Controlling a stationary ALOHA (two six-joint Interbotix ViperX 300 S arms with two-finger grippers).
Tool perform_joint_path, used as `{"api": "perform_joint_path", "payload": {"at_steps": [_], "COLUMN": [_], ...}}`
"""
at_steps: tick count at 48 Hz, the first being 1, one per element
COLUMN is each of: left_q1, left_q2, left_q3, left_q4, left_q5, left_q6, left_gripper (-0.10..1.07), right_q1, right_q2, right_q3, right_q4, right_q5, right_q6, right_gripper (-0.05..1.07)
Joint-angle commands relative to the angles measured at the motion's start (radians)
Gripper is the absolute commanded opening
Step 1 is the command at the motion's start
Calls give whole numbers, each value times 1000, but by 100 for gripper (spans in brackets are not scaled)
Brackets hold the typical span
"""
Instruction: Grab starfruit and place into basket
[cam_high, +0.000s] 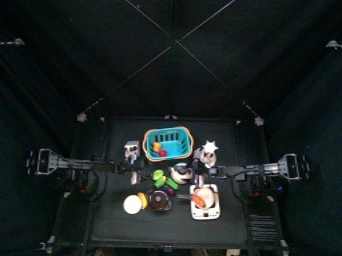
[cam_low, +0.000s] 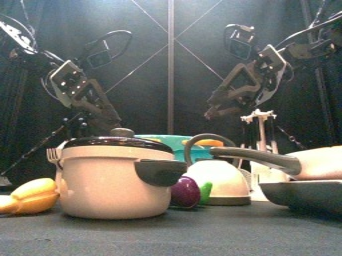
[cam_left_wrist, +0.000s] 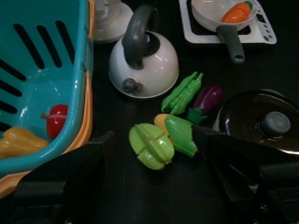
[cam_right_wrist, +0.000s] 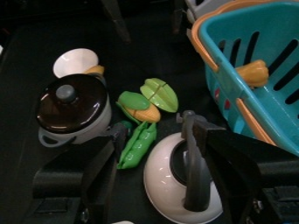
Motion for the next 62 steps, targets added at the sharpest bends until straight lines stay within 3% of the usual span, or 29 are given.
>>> {"api": "perform_joint_path", "payload": {"at_steps": [1, 8, 17, 30, 40, 62], "left_q1": [-3, -5, -15, -25, -35, -29], "left_q2": [0, 17, 132, 273, 304, 390], "left_q3": [-2, 5, -41, -156, -204, -270], "left_q4": [-14, -49, -144, -173, -230, -264], "left_q5": [-5, -11, 15, 175, 273, 281], "left_q6": [2, -6, 3, -3, -5, -3], "left_gripper": [103, 103, 103, 103, 103, 103], "right_q1": [-9, -12, -12, -11, -11, -5], "right_q2": [-20, -15, -14, -14, -12, -6], "right_q3": [-8, -8, -11, -6, -6, -5], "right_q4": [-2, -2, -2, -2, -2, 0], "right_q5": [14, 25, 25, 26, 26, 26], "right_q6": [0, 0, 0, 2, 3, 5], "right_gripper": [95, 95, 95, 95, 95, 95]}}
